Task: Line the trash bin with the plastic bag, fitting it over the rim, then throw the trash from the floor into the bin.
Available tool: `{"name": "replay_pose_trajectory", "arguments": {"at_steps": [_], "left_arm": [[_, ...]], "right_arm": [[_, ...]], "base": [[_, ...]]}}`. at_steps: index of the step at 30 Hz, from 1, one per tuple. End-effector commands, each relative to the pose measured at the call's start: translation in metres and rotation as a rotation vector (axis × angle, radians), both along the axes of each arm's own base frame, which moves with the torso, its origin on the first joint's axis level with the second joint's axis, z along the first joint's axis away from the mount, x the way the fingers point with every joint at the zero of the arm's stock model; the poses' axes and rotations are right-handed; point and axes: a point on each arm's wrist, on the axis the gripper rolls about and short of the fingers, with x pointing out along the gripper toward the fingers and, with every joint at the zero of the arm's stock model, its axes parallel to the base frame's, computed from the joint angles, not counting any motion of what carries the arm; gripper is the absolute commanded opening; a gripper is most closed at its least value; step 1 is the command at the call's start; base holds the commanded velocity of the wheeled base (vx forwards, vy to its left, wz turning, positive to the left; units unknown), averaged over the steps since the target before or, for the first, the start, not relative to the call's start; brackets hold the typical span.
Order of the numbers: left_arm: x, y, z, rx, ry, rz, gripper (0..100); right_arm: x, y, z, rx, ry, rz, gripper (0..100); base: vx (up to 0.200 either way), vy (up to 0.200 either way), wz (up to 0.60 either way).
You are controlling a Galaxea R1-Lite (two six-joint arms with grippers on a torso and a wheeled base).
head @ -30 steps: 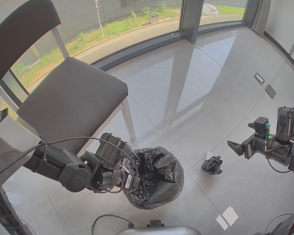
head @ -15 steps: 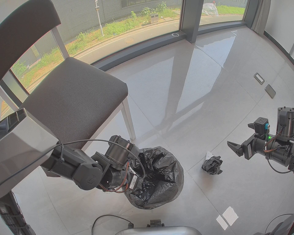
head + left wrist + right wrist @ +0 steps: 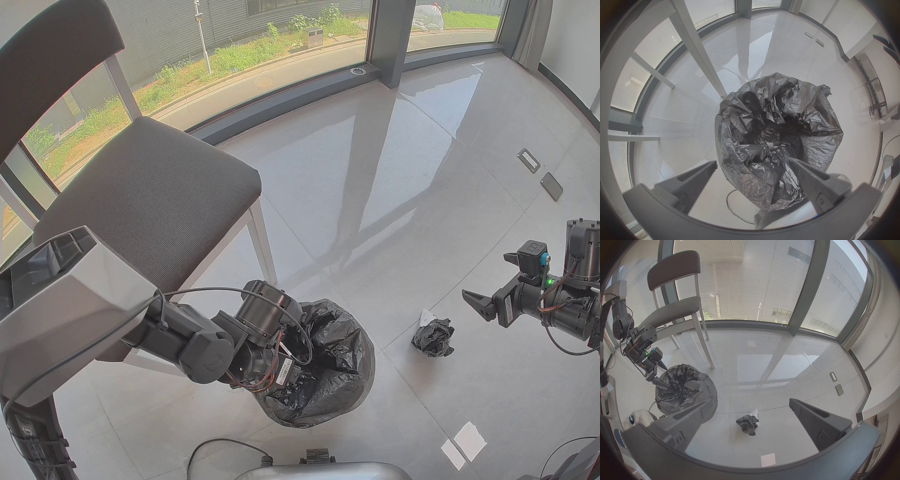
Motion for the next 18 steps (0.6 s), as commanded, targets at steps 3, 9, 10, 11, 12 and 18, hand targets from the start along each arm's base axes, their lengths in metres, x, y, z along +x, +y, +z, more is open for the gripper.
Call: {"name": "replay_pose_trajectory", "arguments": {"at_steps": [3,9,10,11,12,18], "left_arm": [[0.004,0.000,-0.010,0.056,0.008,-0.005,0],[0.006,0.003,-0.008,0.060,-0.001,0.005,0],[0.006,0.004,-0.007,0.060,-0.001,0.010,0],[0.007,0.007,-0.007,0.059,-0.002,0.016,0],[0.007,0.007,-0.007,0.059,-0.002,0.016,0],[0.007,0.018,0.002,0.054,-0.013,0.039,0]], "right_arm": [[0.001,0.000,0.000,0.001,-0.002,0.002,100],[0.001,0.000,0.000,0.002,-0.002,0.003,100],[0.001,0.001,0.000,0.005,-0.001,0.009,100],[0.001,0.000,0.000,0.006,0.000,0.010,100],[0.001,0.000,0.000,0.006,0.000,0.010,100],[0.003,0.001,0.000,0.006,0.003,0.011,100]], "base": [[0.000,0.000,0.00],[0.000,0.000,0.00],[0.000,0.000,0.00],[0.000,0.000,0.00],[0.000,0.000,0.00],[0.000,0.000,0.00]]}}
